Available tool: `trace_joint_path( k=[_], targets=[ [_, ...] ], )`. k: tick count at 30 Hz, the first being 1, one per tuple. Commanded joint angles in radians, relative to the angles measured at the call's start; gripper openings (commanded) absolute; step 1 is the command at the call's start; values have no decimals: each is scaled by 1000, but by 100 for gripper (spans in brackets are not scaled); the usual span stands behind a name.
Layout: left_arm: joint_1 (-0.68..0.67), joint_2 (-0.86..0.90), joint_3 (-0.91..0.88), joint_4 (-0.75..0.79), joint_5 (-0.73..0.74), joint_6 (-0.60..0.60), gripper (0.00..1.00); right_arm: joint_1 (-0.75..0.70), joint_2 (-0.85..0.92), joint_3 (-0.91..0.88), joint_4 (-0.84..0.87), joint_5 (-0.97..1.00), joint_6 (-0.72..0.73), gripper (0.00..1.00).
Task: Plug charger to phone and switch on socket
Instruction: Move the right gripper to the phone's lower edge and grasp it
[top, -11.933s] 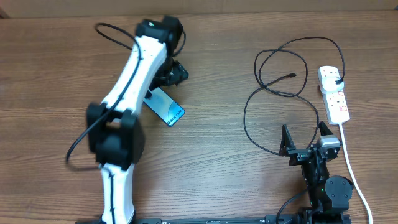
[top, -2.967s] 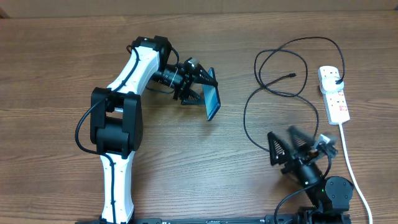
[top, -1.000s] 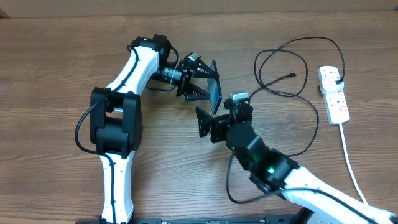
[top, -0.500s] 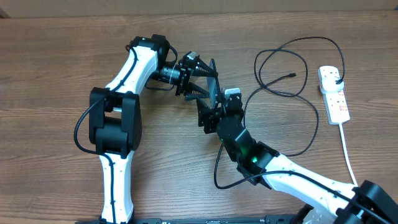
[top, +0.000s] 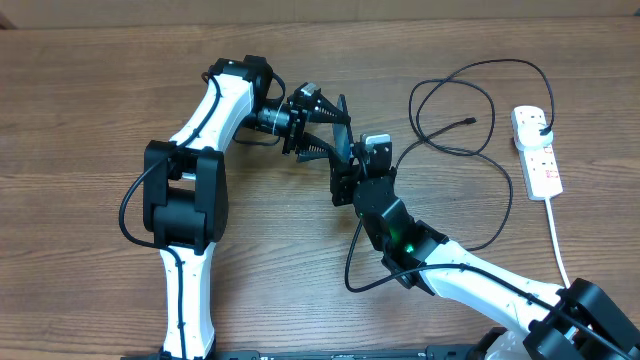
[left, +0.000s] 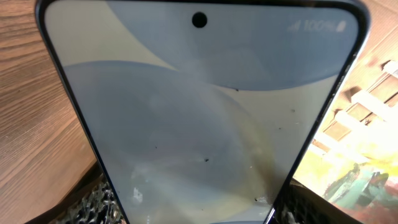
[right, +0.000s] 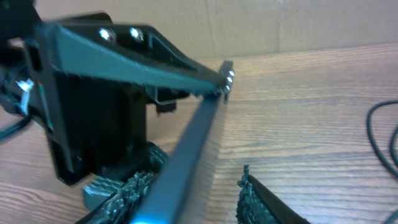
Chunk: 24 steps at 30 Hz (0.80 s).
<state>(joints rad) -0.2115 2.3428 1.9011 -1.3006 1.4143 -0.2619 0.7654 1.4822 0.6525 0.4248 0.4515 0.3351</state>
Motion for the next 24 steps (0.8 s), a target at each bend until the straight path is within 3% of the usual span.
trace_joint_path(
  k=[1,6,11,24],
  targets=[
    [5,5,26,1,42,8,69,-4,1,16,24,-11,-4,43],
    [5,5,26,1,42,8,69,-4,1,16,30,-11,-4,38],
    [5,5,26,1,42,8,70,-4,1,16,31,-11,-4,26],
    [5,5,26,1,41,8,73,-3,1,16,34,-61,-3,11]
  ],
)
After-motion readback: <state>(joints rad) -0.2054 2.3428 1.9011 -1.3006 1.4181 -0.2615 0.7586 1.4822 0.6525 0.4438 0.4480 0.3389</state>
